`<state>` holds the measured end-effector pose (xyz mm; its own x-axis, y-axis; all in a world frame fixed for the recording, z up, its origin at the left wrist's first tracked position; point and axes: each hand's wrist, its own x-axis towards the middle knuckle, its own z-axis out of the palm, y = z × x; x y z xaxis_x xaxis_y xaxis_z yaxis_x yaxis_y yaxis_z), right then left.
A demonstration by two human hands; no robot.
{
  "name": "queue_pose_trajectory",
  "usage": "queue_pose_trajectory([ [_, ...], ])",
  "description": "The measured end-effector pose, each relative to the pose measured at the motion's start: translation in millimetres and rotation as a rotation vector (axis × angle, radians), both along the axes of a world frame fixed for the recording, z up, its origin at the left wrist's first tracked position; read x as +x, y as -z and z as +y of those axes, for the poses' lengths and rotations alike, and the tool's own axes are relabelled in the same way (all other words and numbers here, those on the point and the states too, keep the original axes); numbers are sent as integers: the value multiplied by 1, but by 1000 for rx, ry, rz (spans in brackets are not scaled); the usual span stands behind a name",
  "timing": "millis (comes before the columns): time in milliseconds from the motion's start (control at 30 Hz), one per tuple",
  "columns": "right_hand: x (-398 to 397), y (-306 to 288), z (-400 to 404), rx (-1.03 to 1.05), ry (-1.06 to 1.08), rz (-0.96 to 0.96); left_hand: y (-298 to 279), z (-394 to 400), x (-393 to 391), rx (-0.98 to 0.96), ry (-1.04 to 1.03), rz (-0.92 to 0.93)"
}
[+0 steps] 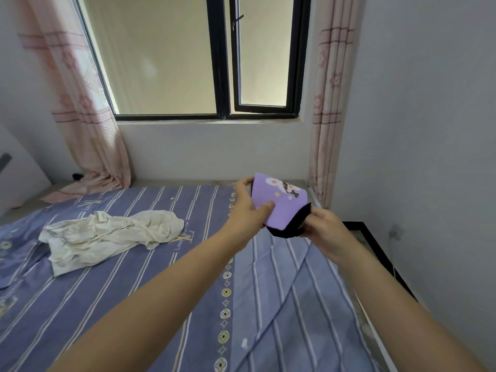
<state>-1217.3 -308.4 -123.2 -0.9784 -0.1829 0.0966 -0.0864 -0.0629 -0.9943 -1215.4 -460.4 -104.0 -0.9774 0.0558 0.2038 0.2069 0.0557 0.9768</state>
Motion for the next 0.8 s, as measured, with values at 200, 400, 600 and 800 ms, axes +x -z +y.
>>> queue_pose_trajectory([
  [200, -1, -7, 20, -351, -58, -111, -4, 0, 0, 1, 268, -161],
  [400, 0, -14, 26, -86, 43, -108, -1, -1, 9, -278, 384, -183],
  [600, 0, -19, -5, 30, 34, 17, 2, -20, 16, -2, 64, -108],
  [800, 0, -13, -61, 256, -33, 162, 16, -70, 44, 9, -231, -115],
])
